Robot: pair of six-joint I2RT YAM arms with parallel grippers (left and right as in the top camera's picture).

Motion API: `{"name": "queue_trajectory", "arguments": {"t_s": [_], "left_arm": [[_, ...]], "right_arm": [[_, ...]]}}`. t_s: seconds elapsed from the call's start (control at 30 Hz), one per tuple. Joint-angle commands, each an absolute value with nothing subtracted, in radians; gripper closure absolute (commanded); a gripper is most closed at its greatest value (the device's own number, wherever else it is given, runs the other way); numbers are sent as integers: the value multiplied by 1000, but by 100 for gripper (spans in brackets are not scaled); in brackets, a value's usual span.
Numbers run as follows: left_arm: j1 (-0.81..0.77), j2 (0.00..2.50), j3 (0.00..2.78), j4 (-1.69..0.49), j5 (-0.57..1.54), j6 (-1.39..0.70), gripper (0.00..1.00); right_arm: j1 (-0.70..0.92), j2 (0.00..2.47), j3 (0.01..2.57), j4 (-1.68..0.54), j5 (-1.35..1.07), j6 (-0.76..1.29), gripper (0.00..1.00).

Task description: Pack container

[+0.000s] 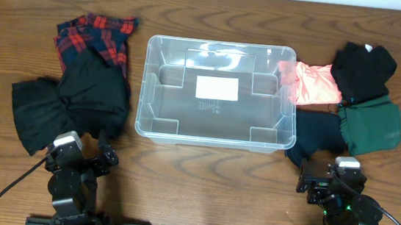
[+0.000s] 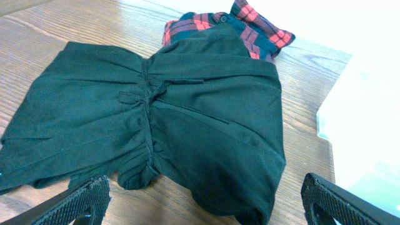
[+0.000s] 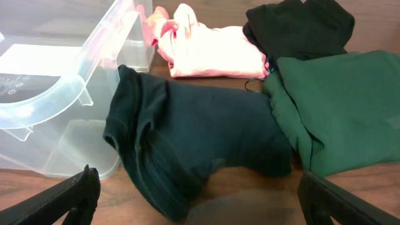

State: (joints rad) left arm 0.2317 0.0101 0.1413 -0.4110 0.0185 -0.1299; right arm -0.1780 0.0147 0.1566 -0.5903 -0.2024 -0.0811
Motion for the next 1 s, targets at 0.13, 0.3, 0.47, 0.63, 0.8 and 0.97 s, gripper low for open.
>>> {"name": "queue_trajectory", "arguments": {"t_s": [0.13, 0.3, 0.47, 0.63, 0.8, 0.97], "left_arm": [[231, 7, 141, -408, 38, -292, 2], [231, 71, 273, -375, 37, -452, 2], [233, 310, 556, -493, -43, -577, 2], [253, 711, 957, -736, -42, -525, 2], [297, 1076, 1382, -906, -37, -312, 2], [319, 1283, 1635, -965, -34, -160, 2]], "right_arm": [[-176, 8, 155, -591, -214, -83, 1], [-176, 8, 155, -591, -214, -83, 1], [-176, 8, 155, -591, -214, -83, 1], [-176, 8, 155, -591, -214, -83, 1], [-176, 8, 155, -591, -214, -83, 1], [-176, 8, 155, -591, -214, -83, 1]]}}
